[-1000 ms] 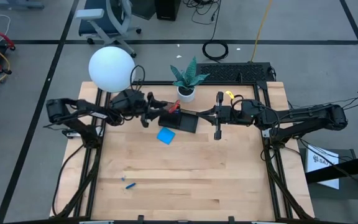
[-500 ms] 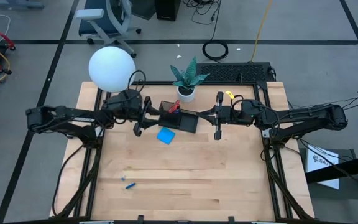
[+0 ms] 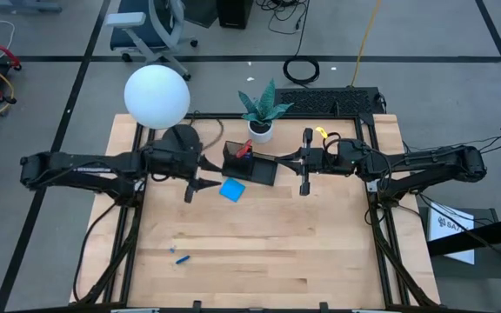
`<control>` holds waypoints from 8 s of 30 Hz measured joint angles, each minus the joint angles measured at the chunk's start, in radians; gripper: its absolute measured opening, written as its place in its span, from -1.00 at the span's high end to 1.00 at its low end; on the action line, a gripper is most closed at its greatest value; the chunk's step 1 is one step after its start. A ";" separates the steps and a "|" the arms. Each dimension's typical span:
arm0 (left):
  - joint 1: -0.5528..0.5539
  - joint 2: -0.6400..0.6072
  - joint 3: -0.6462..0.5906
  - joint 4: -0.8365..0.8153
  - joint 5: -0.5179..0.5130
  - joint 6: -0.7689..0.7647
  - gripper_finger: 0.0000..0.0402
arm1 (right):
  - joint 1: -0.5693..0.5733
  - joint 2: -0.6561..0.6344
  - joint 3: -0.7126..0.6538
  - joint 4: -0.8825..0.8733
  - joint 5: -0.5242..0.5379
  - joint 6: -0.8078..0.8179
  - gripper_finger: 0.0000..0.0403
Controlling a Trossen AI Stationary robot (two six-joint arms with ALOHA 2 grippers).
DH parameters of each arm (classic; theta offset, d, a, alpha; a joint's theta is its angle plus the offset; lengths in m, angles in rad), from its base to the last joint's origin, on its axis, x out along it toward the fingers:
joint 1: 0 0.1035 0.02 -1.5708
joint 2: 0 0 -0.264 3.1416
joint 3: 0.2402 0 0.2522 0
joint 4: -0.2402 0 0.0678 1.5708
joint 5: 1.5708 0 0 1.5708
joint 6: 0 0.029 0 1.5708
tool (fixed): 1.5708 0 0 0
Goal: Pick and place office supplies into organizer
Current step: Put the blue eraser into the desk organizer
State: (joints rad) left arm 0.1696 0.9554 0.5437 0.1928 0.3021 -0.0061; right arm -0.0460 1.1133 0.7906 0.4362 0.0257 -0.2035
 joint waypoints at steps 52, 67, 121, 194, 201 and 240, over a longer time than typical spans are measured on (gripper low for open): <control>-0.920 0.550 0.465 -0.917 -0.397 -0.941 0.00 | 0.000 0.000 0.000 -0.007 0.000 0.010 1.00; -0.948 0.658 0.465 -0.981 -0.305 -1.067 0.00 | 0.000 0.000 0.000 -0.013 -0.001 0.027 1.00; -0.829 0.742 0.461 -0.987 -0.459 -0.825 0.90 | 0.000 0.000 0.000 -0.022 0.000 0.028 1.00; 0.061 0.635 0.465 -0.583 -0.483 0.086 0.72 | 0.002 0.000 0.000 -0.023 -0.001 0.005 1.00; 0.065 0.635 0.465 -0.581 -0.495 0.066 0.49 | 0.002 0.000 0.000 -0.025 0.000 0.004 1.00; 0.035 0.635 0.464 -0.584 -0.429 0.055 0.16 | 0.002 0.000 0.000 -0.029 0.000 0.000 1.00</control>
State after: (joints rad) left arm 0.2041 1.5906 1.0080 -0.3915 -0.1268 0.0492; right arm -0.0441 1.1133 0.7906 0.4068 0.0254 -0.2035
